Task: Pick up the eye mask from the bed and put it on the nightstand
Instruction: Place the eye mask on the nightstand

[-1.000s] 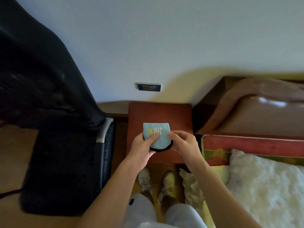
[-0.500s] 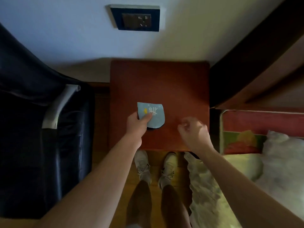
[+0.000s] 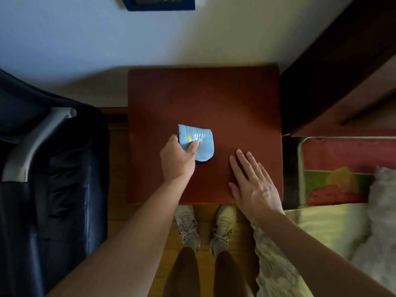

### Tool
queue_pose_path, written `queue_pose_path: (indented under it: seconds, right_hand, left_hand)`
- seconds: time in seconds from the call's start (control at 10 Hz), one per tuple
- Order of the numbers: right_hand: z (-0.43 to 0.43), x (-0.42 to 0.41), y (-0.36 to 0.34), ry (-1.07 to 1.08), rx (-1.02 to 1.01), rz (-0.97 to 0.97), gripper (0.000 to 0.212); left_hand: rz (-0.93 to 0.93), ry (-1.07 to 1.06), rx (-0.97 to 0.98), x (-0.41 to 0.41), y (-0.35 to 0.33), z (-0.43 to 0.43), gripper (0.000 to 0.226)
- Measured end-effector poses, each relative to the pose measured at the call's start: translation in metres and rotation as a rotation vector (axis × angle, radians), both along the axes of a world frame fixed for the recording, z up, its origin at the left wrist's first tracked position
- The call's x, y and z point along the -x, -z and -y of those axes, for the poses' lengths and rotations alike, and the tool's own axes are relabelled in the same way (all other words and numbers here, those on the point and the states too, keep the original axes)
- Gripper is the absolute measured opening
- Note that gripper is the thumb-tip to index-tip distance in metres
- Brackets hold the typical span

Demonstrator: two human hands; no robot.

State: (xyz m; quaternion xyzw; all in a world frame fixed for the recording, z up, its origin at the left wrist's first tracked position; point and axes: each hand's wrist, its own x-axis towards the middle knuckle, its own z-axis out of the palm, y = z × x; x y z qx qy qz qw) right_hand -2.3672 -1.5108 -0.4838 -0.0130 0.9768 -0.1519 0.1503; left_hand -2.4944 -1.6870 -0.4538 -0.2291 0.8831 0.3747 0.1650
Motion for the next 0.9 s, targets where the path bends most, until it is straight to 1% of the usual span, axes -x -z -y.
queue_pose_path:
  seconds: [0.1,0.2,0.3,0.4,0.5,0.8,0.9]
  right_hand:
    - [-0.003,0.000,0.000,-0.035,-0.031,0.052,0.064]
    - [-0.005,0.001,-0.004,-0.044,-0.053,0.102,0.067]
    - [-0.003,0.001,-0.005,-0.047,-0.065,0.122,0.069]
    - [0.001,0.000,-0.002,-0.048,-0.098,0.118,0.075]
    - [0.006,-0.001,0.001,-0.039,-0.129,0.107,0.079]
    - [0.008,0.001,-0.003,-0.050,-0.147,0.139,0.079]
    - [0.006,0.010,-0.019,-0.066,-0.102,0.250,0.080]
  left_hand:
    - [-0.130,0.198,0.201,-0.013,-0.012,0.004,0.052]
    - [-0.312,0.672,0.403,-0.038,-0.024,0.015,0.050]
    - [-0.232,1.058,0.478,-0.063,-0.026,0.027,0.064]
    - [-0.098,1.150,0.520,-0.067,-0.018,0.034,0.071]
    - [-0.109,1.141,0.522,-0.058,-0.011,0.031,0.073]
    - [-0.098,1.081,0.497,-0.044,-0.007,0.017,0.076]
    - [-0.116,1.019,0.489,-0.044,-0.026,0.017,0.076]
